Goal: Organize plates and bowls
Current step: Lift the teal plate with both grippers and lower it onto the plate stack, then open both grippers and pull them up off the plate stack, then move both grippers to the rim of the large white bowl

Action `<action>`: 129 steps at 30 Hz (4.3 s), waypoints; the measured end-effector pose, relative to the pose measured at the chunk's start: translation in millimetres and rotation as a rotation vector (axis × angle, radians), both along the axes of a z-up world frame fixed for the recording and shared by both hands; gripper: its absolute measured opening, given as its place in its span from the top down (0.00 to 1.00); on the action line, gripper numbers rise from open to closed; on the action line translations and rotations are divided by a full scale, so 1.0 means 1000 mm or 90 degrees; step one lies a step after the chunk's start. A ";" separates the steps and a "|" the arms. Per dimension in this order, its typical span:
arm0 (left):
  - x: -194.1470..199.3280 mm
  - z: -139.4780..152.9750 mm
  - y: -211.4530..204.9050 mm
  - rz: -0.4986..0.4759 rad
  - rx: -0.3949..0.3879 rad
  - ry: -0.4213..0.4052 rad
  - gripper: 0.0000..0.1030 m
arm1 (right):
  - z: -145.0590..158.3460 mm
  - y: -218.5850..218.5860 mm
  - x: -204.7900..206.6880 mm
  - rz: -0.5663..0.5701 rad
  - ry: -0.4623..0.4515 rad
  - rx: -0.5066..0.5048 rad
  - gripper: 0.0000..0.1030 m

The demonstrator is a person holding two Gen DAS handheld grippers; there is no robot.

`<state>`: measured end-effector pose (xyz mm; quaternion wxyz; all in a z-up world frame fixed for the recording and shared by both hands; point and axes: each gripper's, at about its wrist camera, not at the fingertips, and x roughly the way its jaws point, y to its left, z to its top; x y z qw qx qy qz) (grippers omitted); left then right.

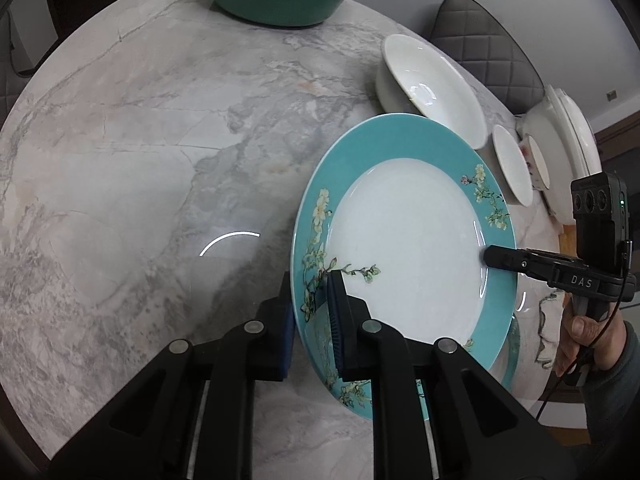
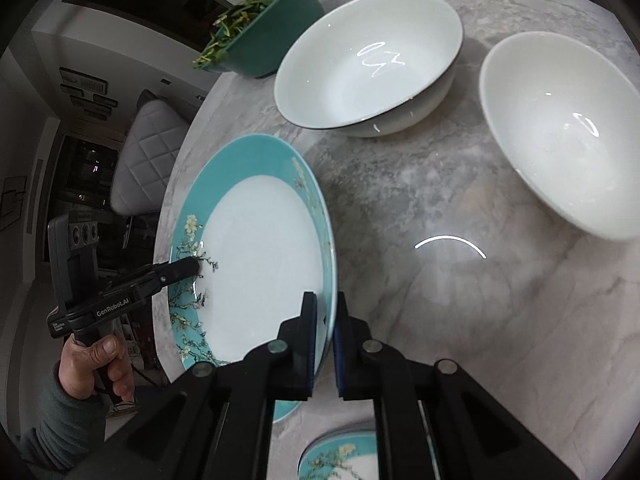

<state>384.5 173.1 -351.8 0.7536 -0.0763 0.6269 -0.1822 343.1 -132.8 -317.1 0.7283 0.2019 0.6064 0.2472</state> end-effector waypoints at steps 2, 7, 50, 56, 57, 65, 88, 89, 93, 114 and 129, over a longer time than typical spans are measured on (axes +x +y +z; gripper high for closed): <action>-0.011 0.010 -0.009 -0.013 -0.003 -0.007 0.87 | 0.008 -0.007 -0.011 0.000 -0.006 -0.002 0.91; -0.048 0.031 -0.041 -0.054 -0.013 -0.024 0.87 | 0.024 -0.035 -0.054 -0.027 -0.013 -0.005 0.91; -0.182 -0.030 -0.158 -0.178 0.066 0.000 0.84 | -0.015 -0.089 -0.209 -0.070 -0.079 -0.241 0.81; -0.181 -0.031 -0.164 -0.187 0.077 -0.005 0.82 | -0.012 -0.073 -0.209 -0.026 -0.103 -0.343 0.75; -0.180 -0.031 -0.165 -0.187 0.079 -0.006 0.81 | -0.012 -0.070 -0.208 -0.018 -0.106 -0.364 0.74; -0.178 -0.032 -0.167 -0.179 0.081 -0.007 0.78 | -0.018 -0.063 -0.207 0.001 -0.111 -0.389 0.59; -0.106 0.066 -0.091 0.047 0.032 -0.087 0.00 | 0.077 -0.146 -0.142 -0.121 -0.137 0.011 0.00; -0.096 0.070 -0.088 0.063 0.019 -0.089 0.00 | 0.087 -0.144 -0.129 -0.112 -0.147 0.024 0.00; -0.048 0.085 -0.081 0.085 0.026 -0.109 0.00 | 0.111 -0.132 -0.072 -0.097 -0.166 0.045 0.00; 0.190 0.007 -0.116 0.006 0.085 -0.093 0.00 | 0.041 -0.059 0.151 -0.083 -0.090 -0.094 0.18; 0.211 -0.041 -0.142 -0.042 0.083 -0.054 0.36 | -0.002 -0.042 0.181 -0.041 -0.006 -0.159 0.43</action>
